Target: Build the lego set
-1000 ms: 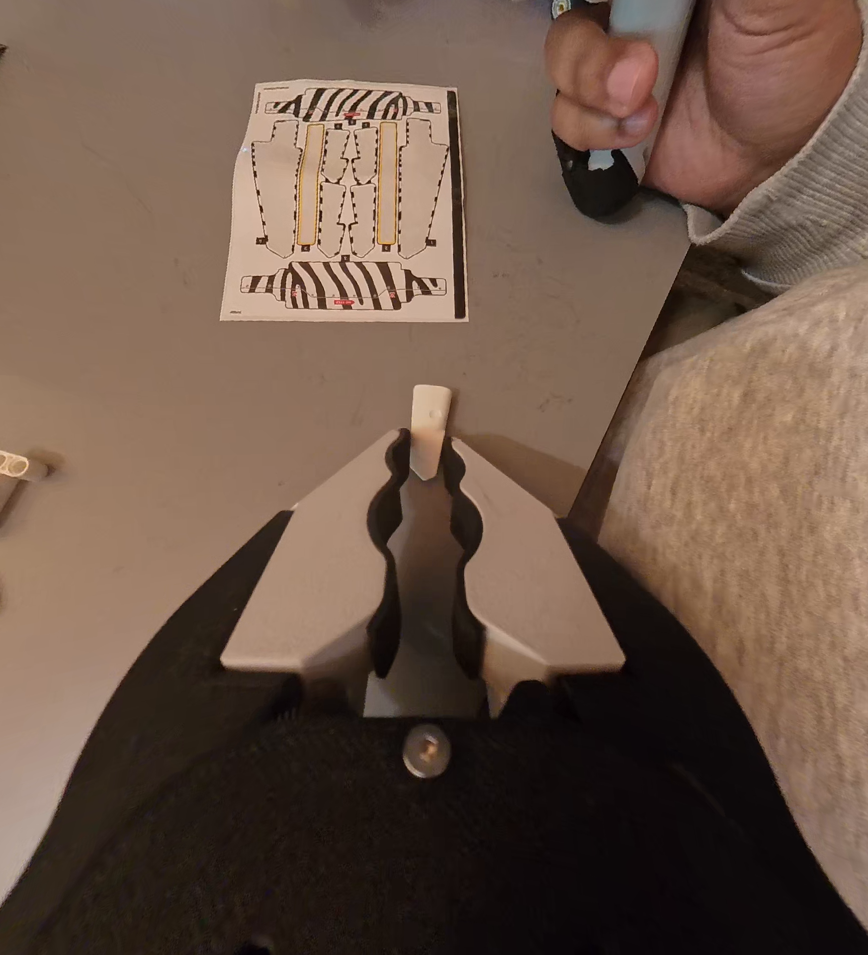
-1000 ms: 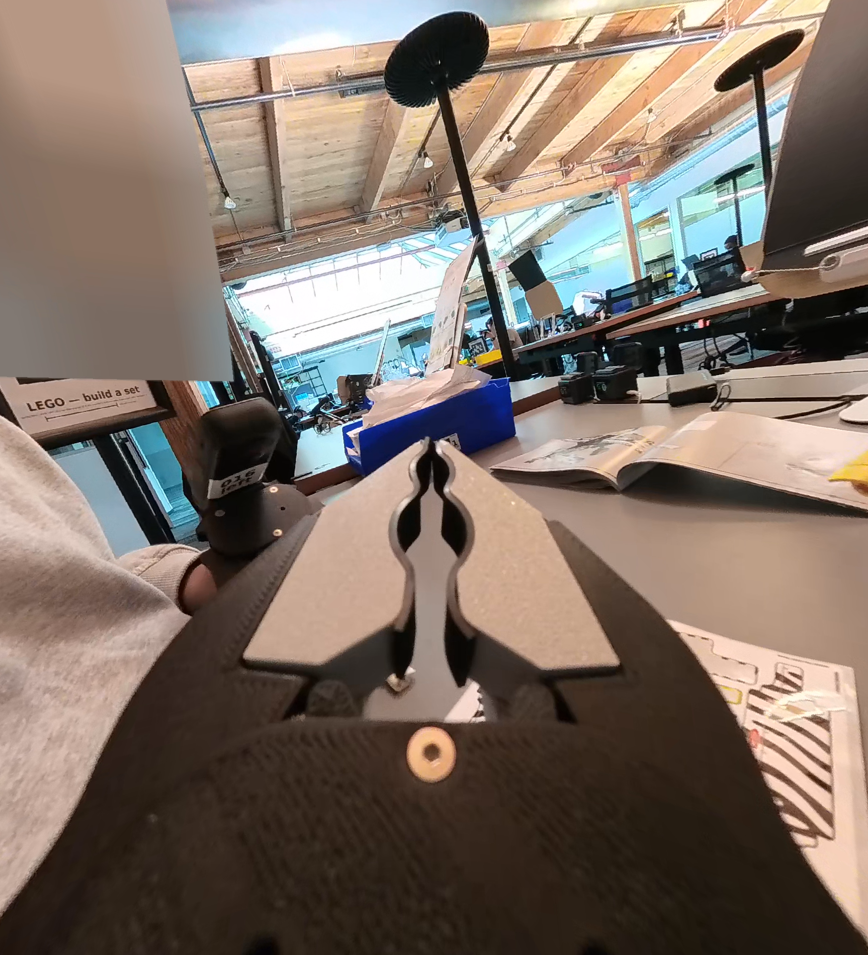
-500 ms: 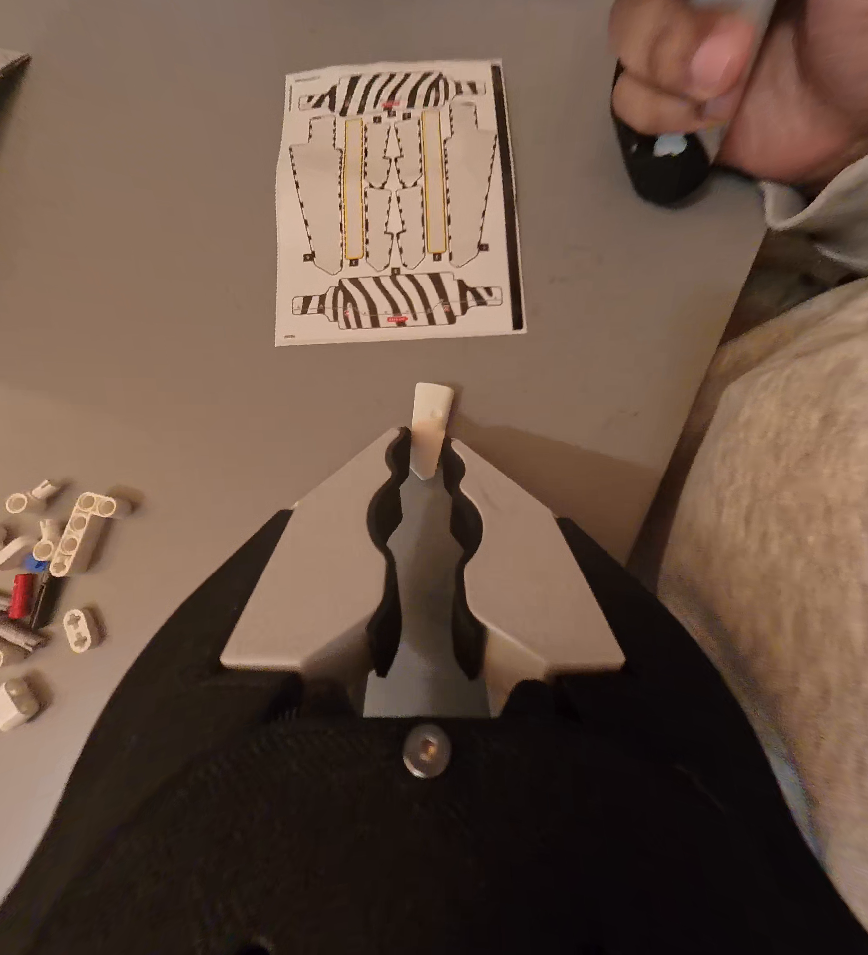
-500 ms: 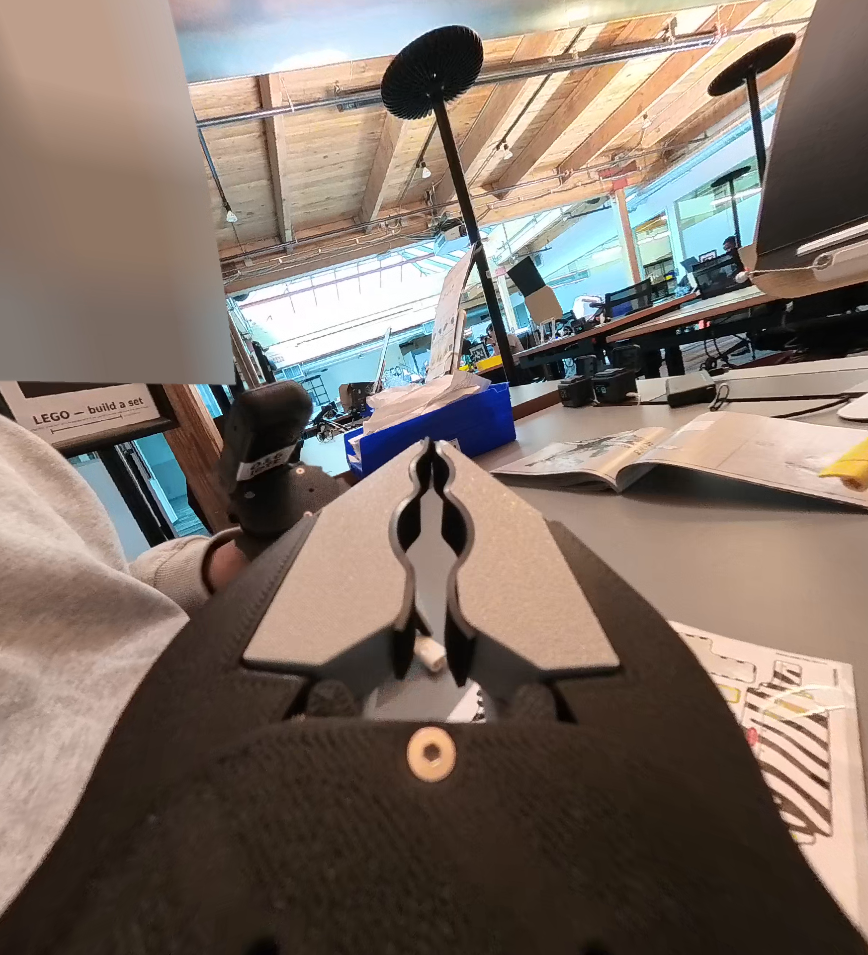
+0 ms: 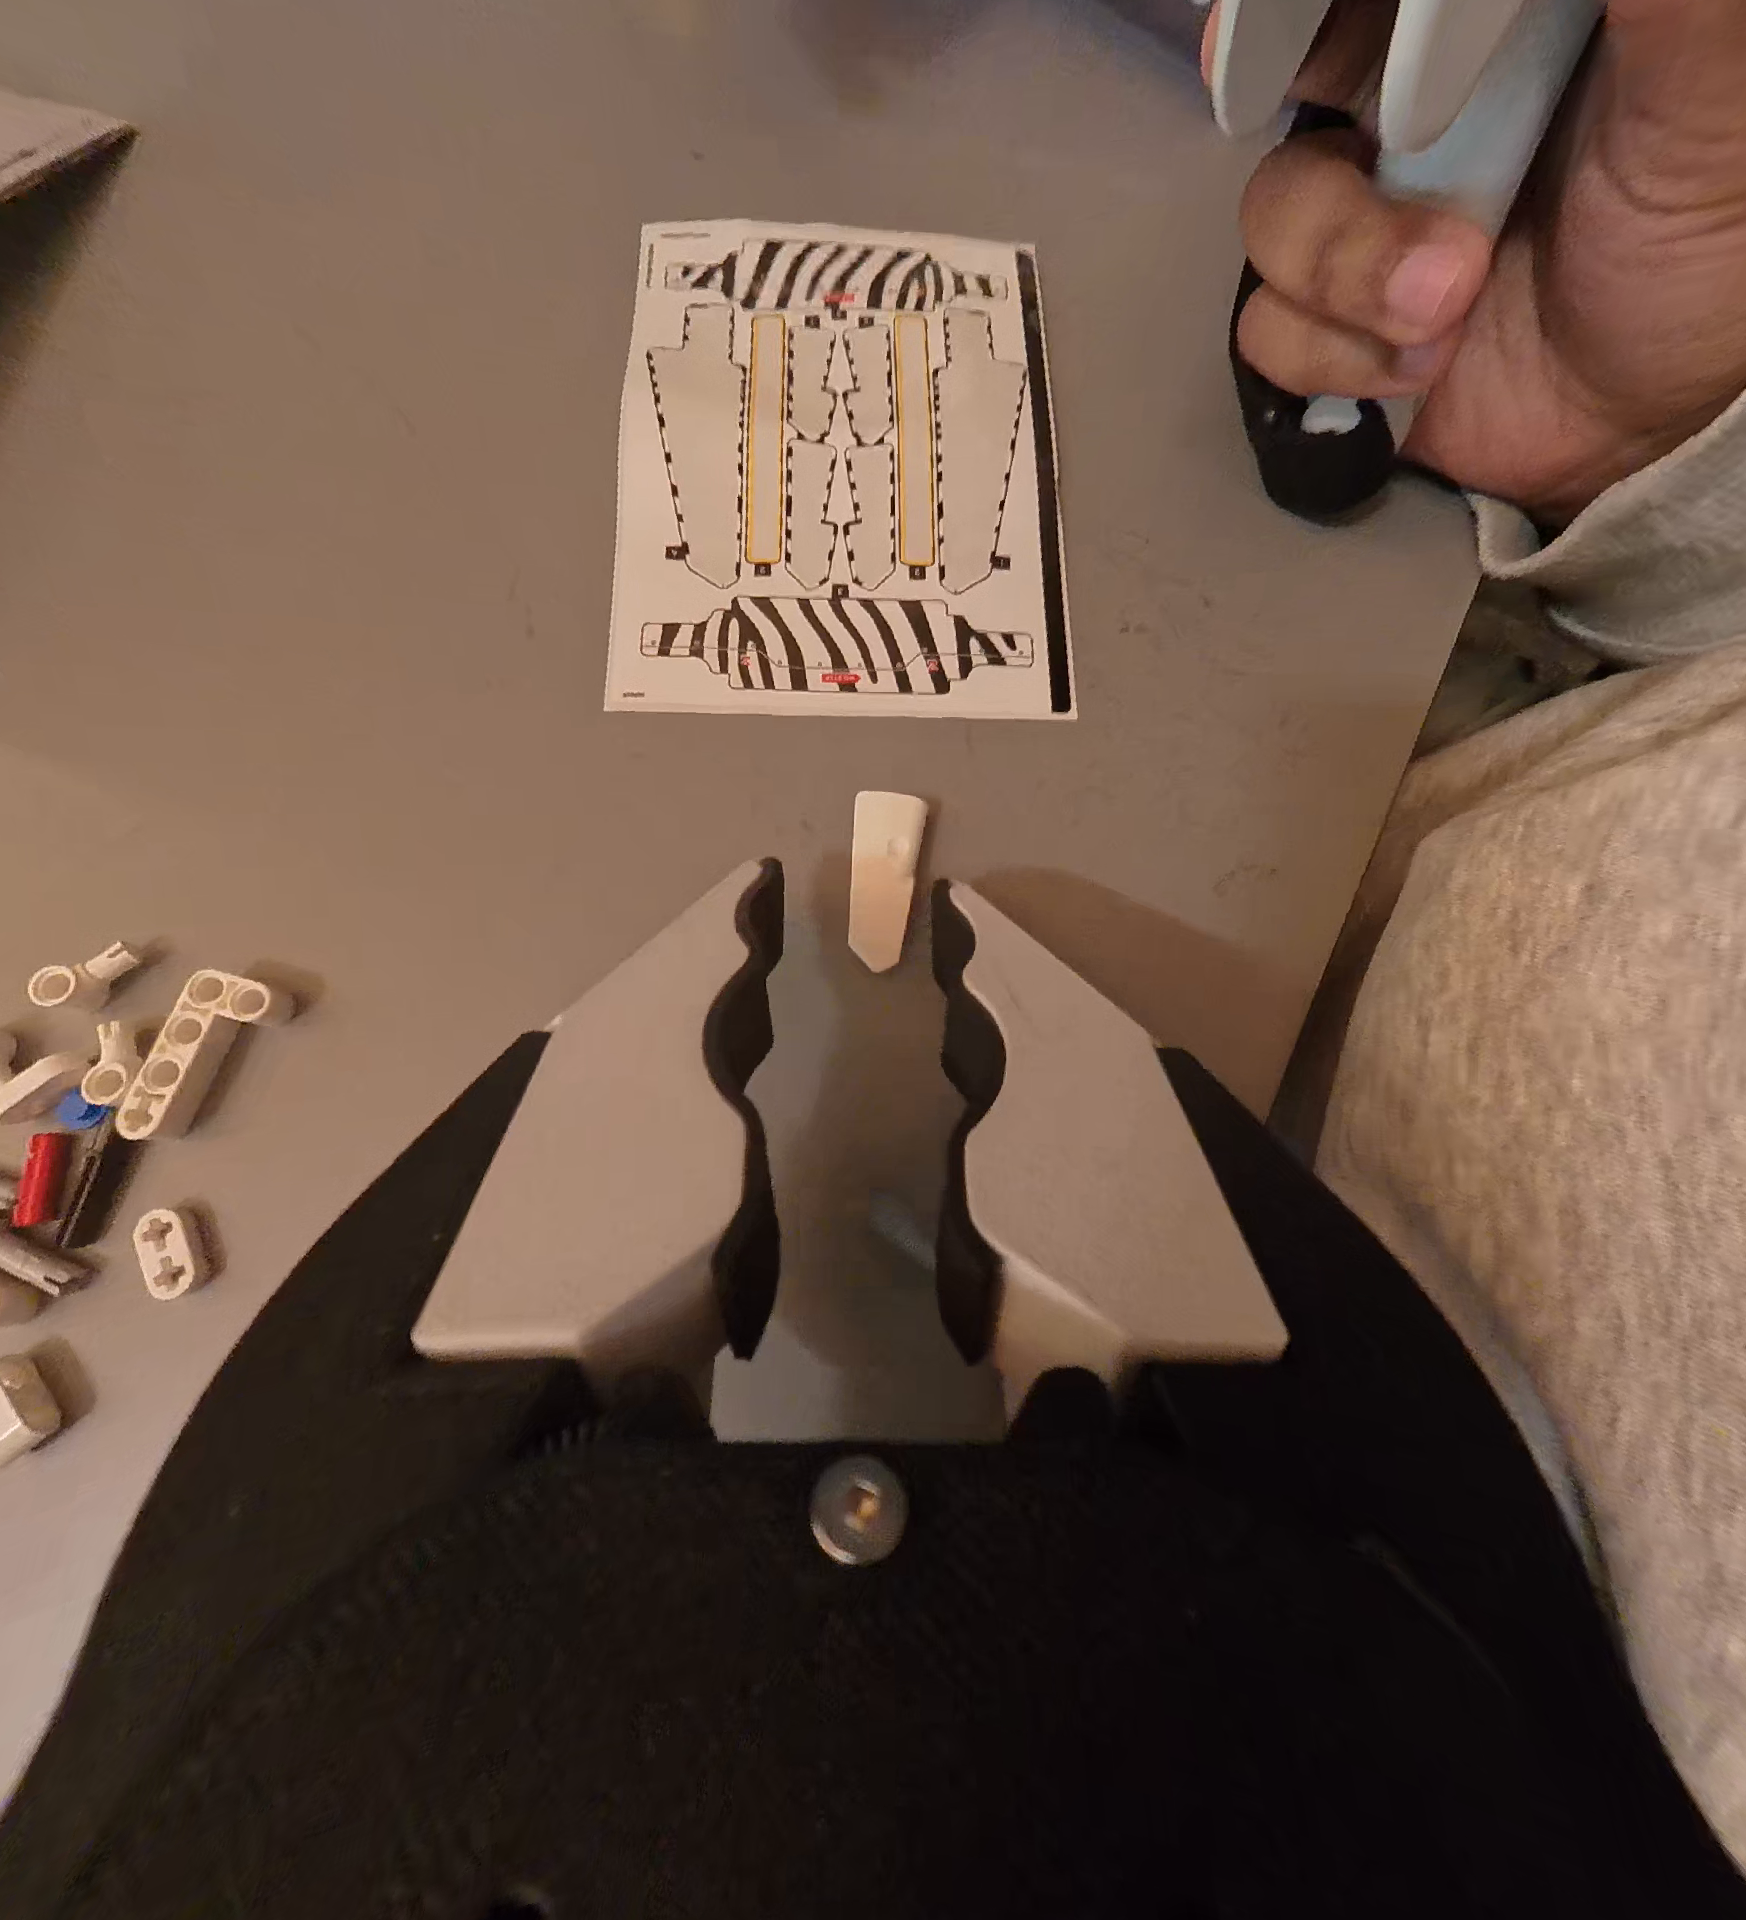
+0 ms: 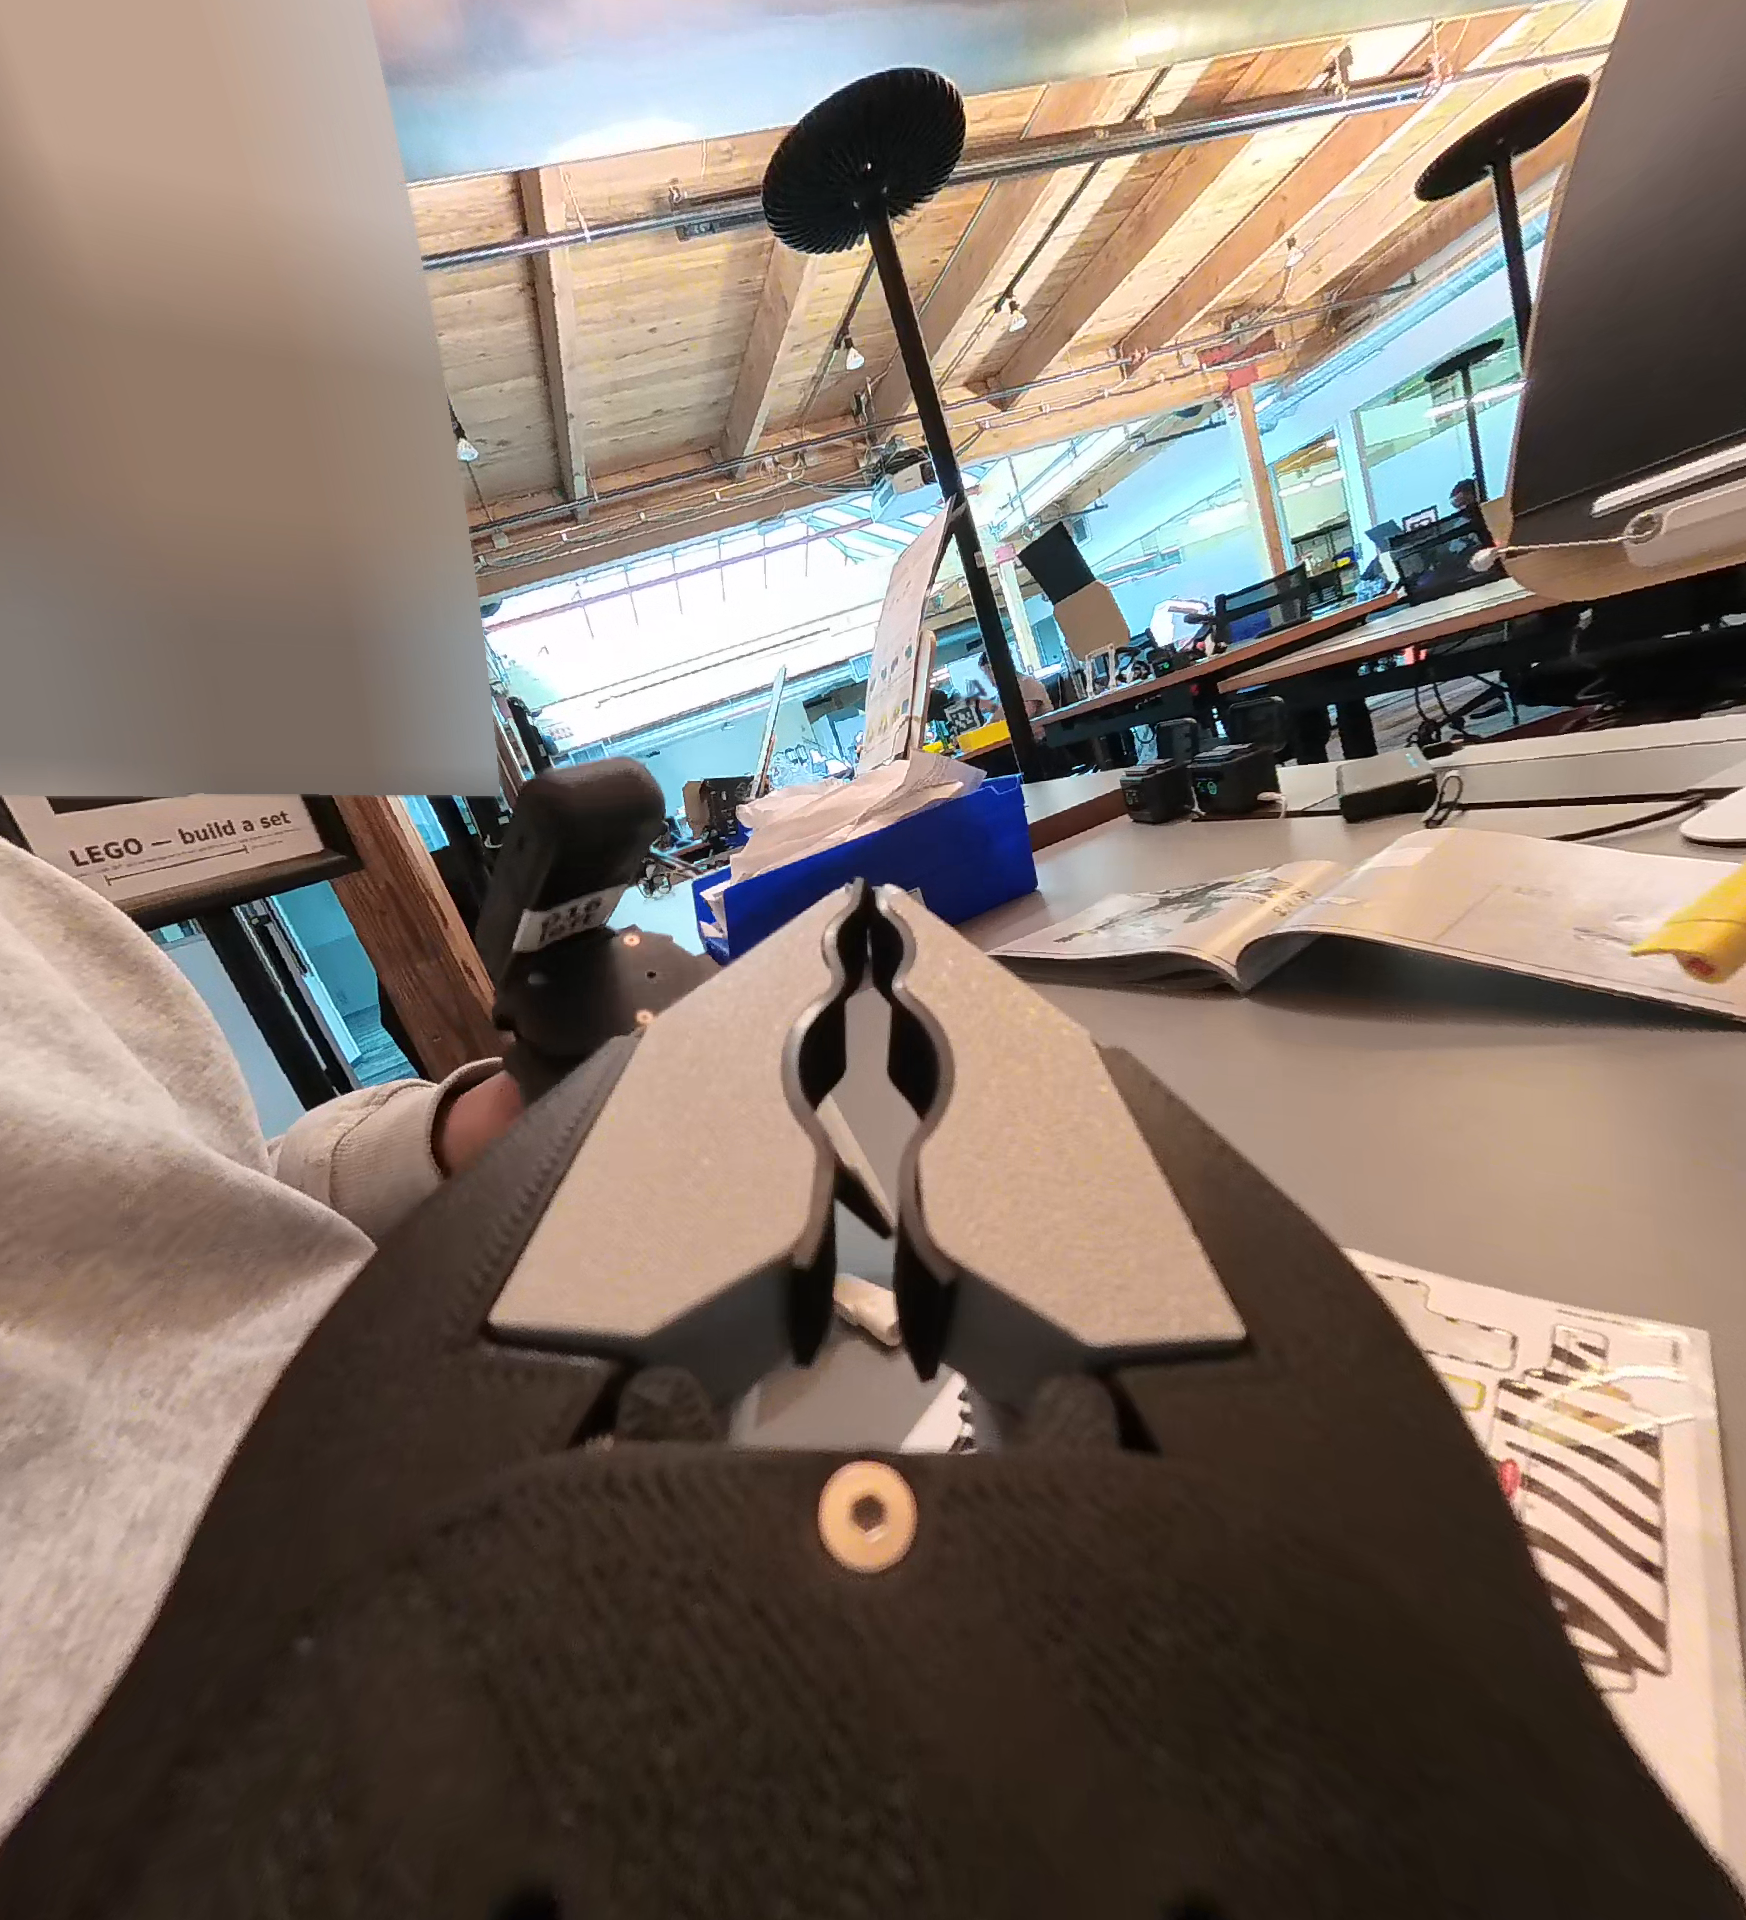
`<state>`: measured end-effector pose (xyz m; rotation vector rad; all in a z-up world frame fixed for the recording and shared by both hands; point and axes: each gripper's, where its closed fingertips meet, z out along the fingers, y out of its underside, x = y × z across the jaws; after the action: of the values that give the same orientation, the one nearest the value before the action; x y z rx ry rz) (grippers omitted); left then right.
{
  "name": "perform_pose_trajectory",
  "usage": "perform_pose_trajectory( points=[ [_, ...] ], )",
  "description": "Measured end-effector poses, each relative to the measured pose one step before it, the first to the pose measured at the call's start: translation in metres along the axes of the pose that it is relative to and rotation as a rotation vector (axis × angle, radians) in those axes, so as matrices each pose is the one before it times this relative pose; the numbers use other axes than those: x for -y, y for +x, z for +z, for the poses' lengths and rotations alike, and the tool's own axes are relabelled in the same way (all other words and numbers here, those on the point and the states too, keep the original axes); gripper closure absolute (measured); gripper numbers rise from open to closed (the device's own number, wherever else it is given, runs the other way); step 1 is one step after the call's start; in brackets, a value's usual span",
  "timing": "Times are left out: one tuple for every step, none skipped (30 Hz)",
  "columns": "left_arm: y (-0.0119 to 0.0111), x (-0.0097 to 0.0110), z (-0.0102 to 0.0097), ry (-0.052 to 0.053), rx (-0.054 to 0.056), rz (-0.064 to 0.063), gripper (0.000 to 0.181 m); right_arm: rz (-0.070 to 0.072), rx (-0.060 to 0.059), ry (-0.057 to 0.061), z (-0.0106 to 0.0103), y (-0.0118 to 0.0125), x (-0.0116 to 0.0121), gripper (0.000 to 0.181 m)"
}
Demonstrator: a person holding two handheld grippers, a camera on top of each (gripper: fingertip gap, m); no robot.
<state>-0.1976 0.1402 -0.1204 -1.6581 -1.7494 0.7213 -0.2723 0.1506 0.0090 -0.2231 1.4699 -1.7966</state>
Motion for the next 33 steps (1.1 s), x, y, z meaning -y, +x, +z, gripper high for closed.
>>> perform_pose_trajectory(
  points=[
    [0.00036, 0.00331, -0.00196, 0.0206, -0.0101, -0.0136, 0.153, -0.0041, -0.0019, -0.0006, -0.00001, -0.00008, 0.00002, 0.181],
    [0.00068, 0.0036, -0.00198, 0.0214, -0.0112, -0.0138, 0.153, -0.0027, -0.0005, -0.0006, 0.00012, -0.00007, -0.00004, 0.181],
    [0.00041, 0.00344, -0.00191, 0.0207, -0.0101, -0.0132, 0.153, -0.0006, 0.0002, -0.0011, 0.00015, -0.0001, -0.00016, 0.181],
    [-0.00014, 0.00281, -0.00172, 0.0179, -0.0069, -0.012, 0.153, 0.0004, 0.0004, -0.0006, 0.00003, -0.00002, -0.00009, 0.181],
    [-0.00075, 0.0019, -0.00149, 0.0135, -0.0031, -0.01, 0.153, 0.0001, -0.0004, 0.0005, 0.00003, 0.00005, 0.00007, 0.181],
    [-0.00119, 0.0009, -0.00123, 0.0085, 0.0002, -0.0071, 0.153, -0.0001, -0.0006, 0.0007, -0.00011, 0.00012, 0.00006, 0.181],
    [-0.0013, -0.00031, -0.00076, 0.0025, 0.0014, -0.0051, 0.153, -0.0004, -0.0009, 0.0006, -0.00017, 0.00008, 0.00013, 0.181],
    [-0.00123, -0.00081, -0.00061, -0.0008, 0.0029, -0.0036, 0.153, -0.0006, -0.0009, 0.0001, -0.00007, 0.00011, 0.00001, 0.181],
    [-0.00076, -0.00059, -0.00067, 0.0006, 0.0025, -0.0008, 0.153, -0.0006, -0.0009, -0.0001, 0.00001, 0.00001, 0.00004, 0.181],
    [-0.00039, 0.00034, -0.0009, 0.0041, 0.0028, 0.0003, 0.153, -0.0004, -0.0005, -0.0002, 0.00004, 0.00003, -0.00007, 0.181],
    [0.00016, 0.00116, -0.00094, 0.0075, 0.0017, 0.0013, 0.153, 0.0003, -0.0003, -0.0004, 0.00005, 0.00009, -0.00006, 0.181],
    [0.00032, 0.00187, -0.00087, 0.0093, 0.0005, 0.0022, 0.153, 0.0008, 0.0003, -0.0001, -0.00002, 0.00008, -0.00006, 0.181],
    [0.00038, 0.00217, -0.00091, 0.0103, 0.0009, 0.0023, 0.152, 0.001, 0.0001, 0.0001, -0.00011, 0.00005, 0.00011, 0.181],
    [0.0003, 0.0023, -0.00074, 0.0102, 0.0007, 0.0027, 0.152, 0.0009, 0.0, -0.0002, 0.00005, 0.00018, -0.00008, 0.181],
    [0.00021, 0.002, -0.0006, 0.0082, 0.0005, 0.0027, 0.152, 0.0005, 0.0002, -0.0005, 0.00004, 0.0, -0.00007, 0.181],
    [-0.00008, 0.00112, -0.00042, 0.0049, 0.001, 0.0018, 0.152, 0.0, -0.0001, -0.0004, 0.00003, -0.00006, -0.00011, 0.181],
    [-0.00031, 0.0007, -0.00025, 0.0027, 0.0014, 0.001, 0.152, -0.0006, -0.0007, -0.0001, -0.00001, 0.00013, -0.00002, 0.181],
    [-0.00013, -0.00003, -0.0002, 0.0008, 0.0003, -0.0003, 0.152, -0.0006, -0.0008, -0.0003, -0.00001, -0.00001, 0.00001, 0.181],
    [0.0002, -0.00007, -0.00034, 0.0013, -0.0017, -0.0012, 0.152, -0.0005, -0.0005, -0.0005, 0.00003, 0.00003, -0.00011, 0.181],
    [0.00055, 0.00068, -0.00058, 0.0051, -0.0021, -0.0003, 0.152, -0.0005, -0.0006, -0.0003, 0.0, -0.00004, 0.00001, 0.181],
    [0.0008, 0.0017, -0.00105, 0.0108, -0.0018, 0.0021, 0.153, -0.0006, -0.0008, -0.0002, 0.00004, 0.00009, -0.00007, 0.181],
    [0.00105, 0.00353, -0.00145, 0.0193, -0.0006, 0.0053, 0.153, -0.0003, -0.0006, -0.0006, 0.00001, 0.00004, -0.00013, 0.181],
    [0.00128, 0.005, -0.00186, 0.0259, -0.0005, 0.0073, 0.153, 0.0011, 0.0009, -0.0006, 0.00022, -0.00021, -0.00018, 0.181],
    [0.00132, 0.00685, -0.00204, 0.0336, 0.0032, 0.0095, 0.153, 0.0021, 0.0018, -0.0012, 0.00025, -0.00017, -0.0003, 0.181],
    [0.00084, 0.00857, -0.00226, 0.0415, 0.0102, 0.013, 0.154, 0.0021, 0.0015, -0.0018, 0.00037, -0.00017, -0.00035, 0.181],
    [0.00096, 0.00962, -0.00181, 0.0448, 0.013, 0.015, 0.154, 0.0015, 0.0013, -0.0016, 0.00029, -0.00029, -0.00037, 0.181],
    [0.00186, 0.00993, -0.00098, 0.0422, 0.0084, 0.0146, 0.154, 0.0005, 0.0009, -0.0015, 0.00016, -0.00016, -0.00031, 0.181],
    [0.00273, 0.00942, 0.00008, 0.0388, 0.0044, 0.0118, 0.154, -0.0003, -0.0003, -0.0014, 0.00018, -0.00011, -0.00025, 0.181],
    [0.00326, 0.00851, 0.00118, 0.032, -0.0004, 0.0105, 0.153, -0.0001, 0.0002, -0.0008, 0.00009, -0.00019, -0.00011, 0.181],
    [0.00351, 0.00713, 0.00197, 0.0247, -0.003, 0.0132, 0.153, 0.0011, 0.0008, -0.0003, 0.00008, -0.00016, -0.00017, 0.181],
    [0.00265, 0.00529, 0.00285, 0.0146, 0.0001, 0.016, 0.151, 0.0029, 0.0015, 0.0001, 0.0001, -0.00021, -0.00017, 0.181],
    [0.00163, 0.00361, 0.00324, 0.0059, 0.0038, 0.0197, 0.151, 0.0037, 0.002, -0.0006, 0.00021, -0.00037, -0.00022, 0.181],
    [0.00086, 0.00271, 0.00343, 0.0026, 0.007, 0.024, 0.151, 0.0039, 0.0012, 0.0001, 0.00005, -0.00034, -0.00029, 0.181]
  ],
)
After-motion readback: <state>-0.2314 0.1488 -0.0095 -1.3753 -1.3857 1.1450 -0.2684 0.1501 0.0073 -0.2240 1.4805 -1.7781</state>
